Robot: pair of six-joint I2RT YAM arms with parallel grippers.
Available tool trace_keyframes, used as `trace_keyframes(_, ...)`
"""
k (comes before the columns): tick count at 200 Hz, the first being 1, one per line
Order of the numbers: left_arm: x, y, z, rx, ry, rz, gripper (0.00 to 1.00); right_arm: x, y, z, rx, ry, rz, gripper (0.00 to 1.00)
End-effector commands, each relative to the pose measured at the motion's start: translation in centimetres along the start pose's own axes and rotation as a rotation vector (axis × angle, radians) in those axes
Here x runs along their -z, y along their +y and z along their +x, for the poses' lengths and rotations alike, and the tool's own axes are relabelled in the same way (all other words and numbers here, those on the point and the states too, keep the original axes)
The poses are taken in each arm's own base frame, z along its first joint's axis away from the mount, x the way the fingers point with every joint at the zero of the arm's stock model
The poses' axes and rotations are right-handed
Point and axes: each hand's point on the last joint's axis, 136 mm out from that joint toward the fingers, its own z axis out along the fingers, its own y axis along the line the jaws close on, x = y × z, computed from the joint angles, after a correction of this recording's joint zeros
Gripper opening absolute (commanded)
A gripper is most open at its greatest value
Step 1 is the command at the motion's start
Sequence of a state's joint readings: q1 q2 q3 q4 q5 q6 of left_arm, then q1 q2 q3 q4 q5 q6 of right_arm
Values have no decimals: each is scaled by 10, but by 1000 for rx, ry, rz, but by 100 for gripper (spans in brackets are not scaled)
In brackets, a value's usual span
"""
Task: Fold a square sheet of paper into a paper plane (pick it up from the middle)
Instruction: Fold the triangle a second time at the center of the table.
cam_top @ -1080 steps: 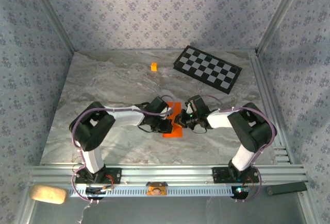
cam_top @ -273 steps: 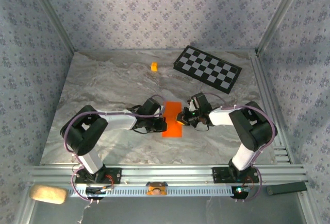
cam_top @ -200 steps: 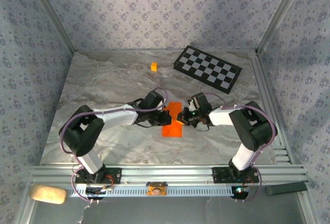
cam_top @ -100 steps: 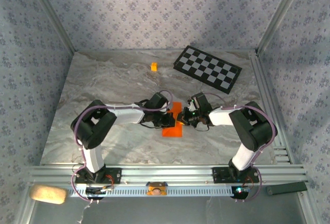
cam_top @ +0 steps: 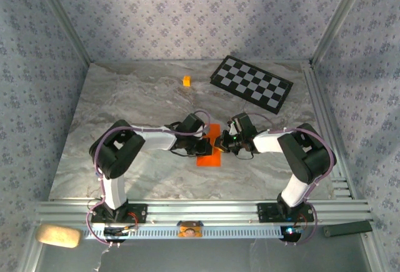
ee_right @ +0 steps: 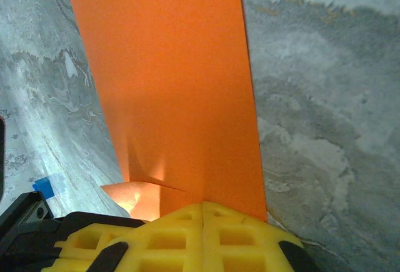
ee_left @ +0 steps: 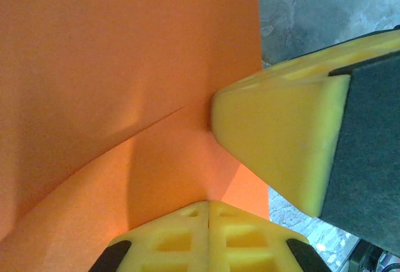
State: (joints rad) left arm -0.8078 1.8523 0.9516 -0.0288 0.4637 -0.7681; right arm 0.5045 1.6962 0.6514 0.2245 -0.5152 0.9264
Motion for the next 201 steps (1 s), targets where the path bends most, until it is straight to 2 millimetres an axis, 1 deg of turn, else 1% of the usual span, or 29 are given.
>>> trace_keyframes(1,-3,33,26,20,56,-107,5,-4,-60,18,-82,18,210,0)
trace_keyframes(18,-1,36,30,20,57,-106,6,-4,-64,20,-88,25,223,0)
trace_keyframes(79,10,37,40,27,53,-71,9,-6,-66,21,-84,29,231,0)
trace_keyframes(139,20,52,53,57,54,-89,9,-5,-66,20,-80,29,238,0)
trace_keyframes(201,33,72,77,78,71,-128,10,-5,-65,20,-78,30,237,0)
